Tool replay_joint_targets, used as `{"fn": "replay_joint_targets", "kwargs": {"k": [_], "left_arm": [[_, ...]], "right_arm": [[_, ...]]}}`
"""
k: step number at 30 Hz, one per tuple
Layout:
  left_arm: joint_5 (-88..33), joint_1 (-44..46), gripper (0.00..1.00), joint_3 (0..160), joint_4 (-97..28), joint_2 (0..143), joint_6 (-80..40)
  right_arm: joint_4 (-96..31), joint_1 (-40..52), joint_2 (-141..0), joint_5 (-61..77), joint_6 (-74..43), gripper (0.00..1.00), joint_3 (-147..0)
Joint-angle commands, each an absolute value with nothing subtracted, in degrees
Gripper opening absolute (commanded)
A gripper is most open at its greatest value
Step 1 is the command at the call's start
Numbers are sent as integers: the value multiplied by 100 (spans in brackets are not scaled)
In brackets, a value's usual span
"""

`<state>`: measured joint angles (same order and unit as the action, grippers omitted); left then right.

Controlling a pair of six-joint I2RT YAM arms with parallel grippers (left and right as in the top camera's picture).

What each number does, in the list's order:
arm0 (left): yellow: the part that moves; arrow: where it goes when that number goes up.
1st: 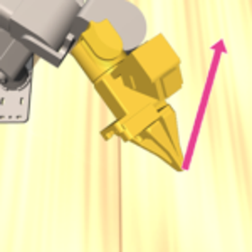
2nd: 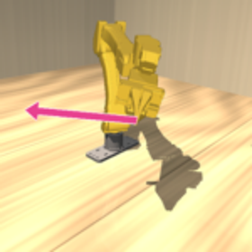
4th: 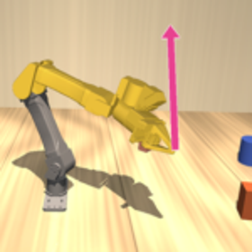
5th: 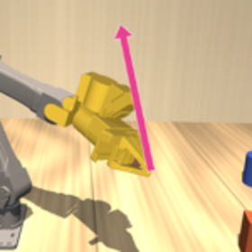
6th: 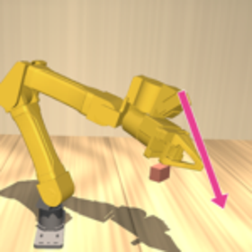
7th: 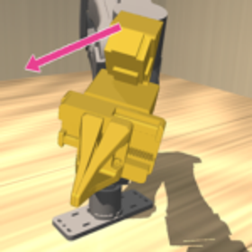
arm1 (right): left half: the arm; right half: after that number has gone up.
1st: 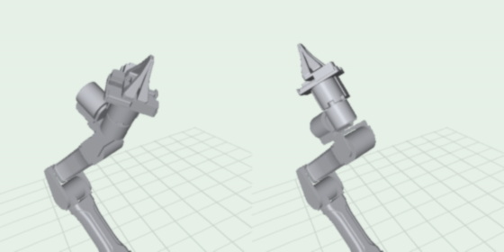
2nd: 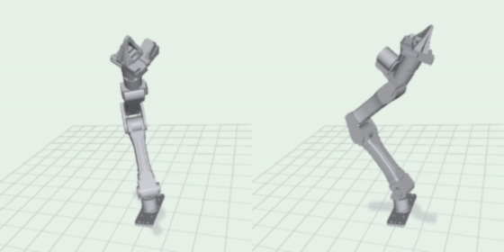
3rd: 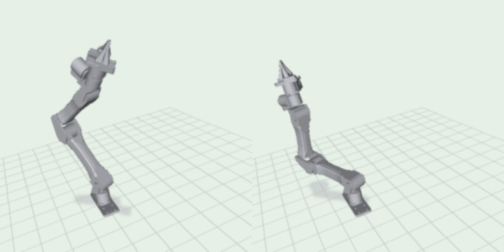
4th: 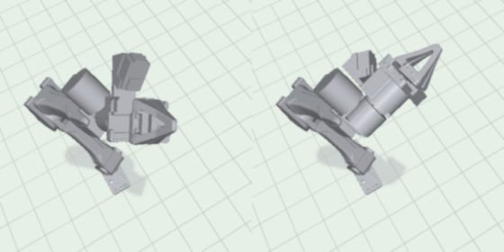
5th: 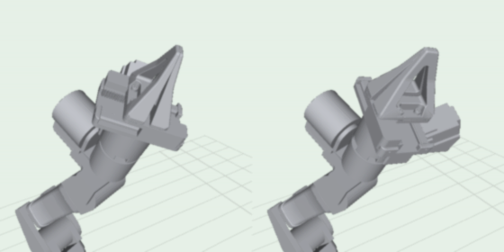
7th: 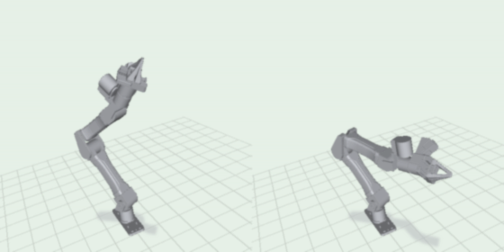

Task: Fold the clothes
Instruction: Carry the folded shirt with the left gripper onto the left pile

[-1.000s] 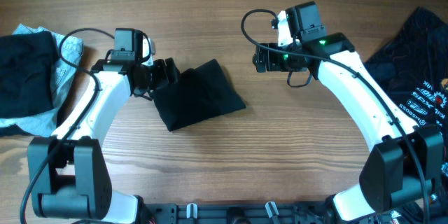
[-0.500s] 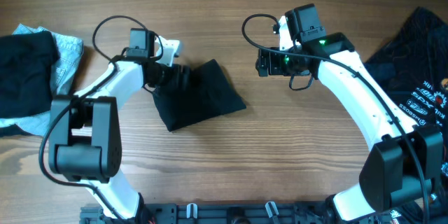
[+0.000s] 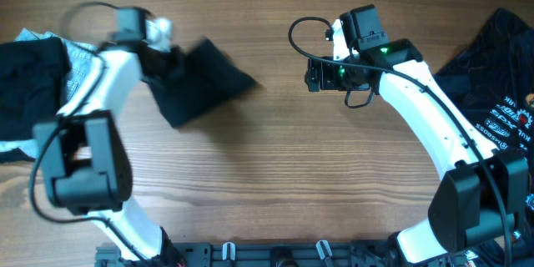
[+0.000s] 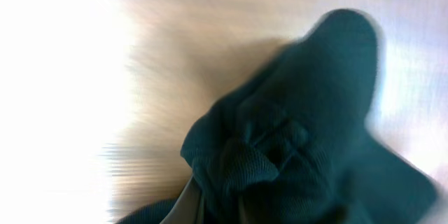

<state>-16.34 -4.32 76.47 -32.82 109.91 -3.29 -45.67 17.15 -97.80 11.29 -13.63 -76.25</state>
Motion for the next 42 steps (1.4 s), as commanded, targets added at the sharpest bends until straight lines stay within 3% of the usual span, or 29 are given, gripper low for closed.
{"fn": "replay_joint_targets", "kwargs": {"k": [1,8,10,14,19,21,22,23,24,30,31,33,35,38,42], "left_arm": [[-1100,-1358,4,8162,-3168,10331,-840],[-934,-3326,4,8167,-2862,10053,-843],[-1411,-3863,4,8167,-2694,10053,-982],[-2639,-4381,4,8167,-2143,10049,-1098],[-2429,-4991,6,8167,-1885,10051,-1382],[-2123,-5094,29,8167,-1909,10051,-1398],[-1929,-5120,71,8167,-1911,10051,-1398],[-1806,-5129,89,8167,-1903,10051,-1400],[-1772,-5129,100,8167,-1896,10049,-1415],[-4136,-4823,99,8180,-1750,9496,-1717],[-4178,-4622,93,8178,-1977,9445,-1717],[-4169,-4209,66,8176,-2655,9467,-1647],[-3682,-3728,21,8176,-3494,9594,-1372],[-2624,-3389,26,8114,-4370,9839,-1374],[-2453,-3675,25,7653,-3968,10213,-1398]], "right_arm": [[-4550,1728,-9826,1028,-1363,89,-7627],[-4547,1728,-9826,1028,-1365,89,-7627],[-4550,1728,-9826,1028,-1365,89,-7627],[-4556,1728,-9826,1028,-1367,89,-7627],[-4556,1728,-9826,1031,-1374,89,-7627],[-4558,1728,-9826,1033,-1417,89,-7627],[-4558,1728,-9826,1033,-1415,89,-7627],[-4558,1728,-9826,1033,-1415,89,-7627],[-4574,1728,-9826,1033,-1415,89,-7627],[-4567,1728,-9826,1031,-1415,89,-7627],[-4569,1728,-9826,1031,-1422,90,-7627],[-4574,1728,-9826,1031,-1516,89,-7627],[-4576,1728,-9826,1033,-1516,90,-7627],[-4602,1726,-9826,1028,-1507,90,-7627],[-4615,1728,-9826,1028,-1507,89,-7627]]}}
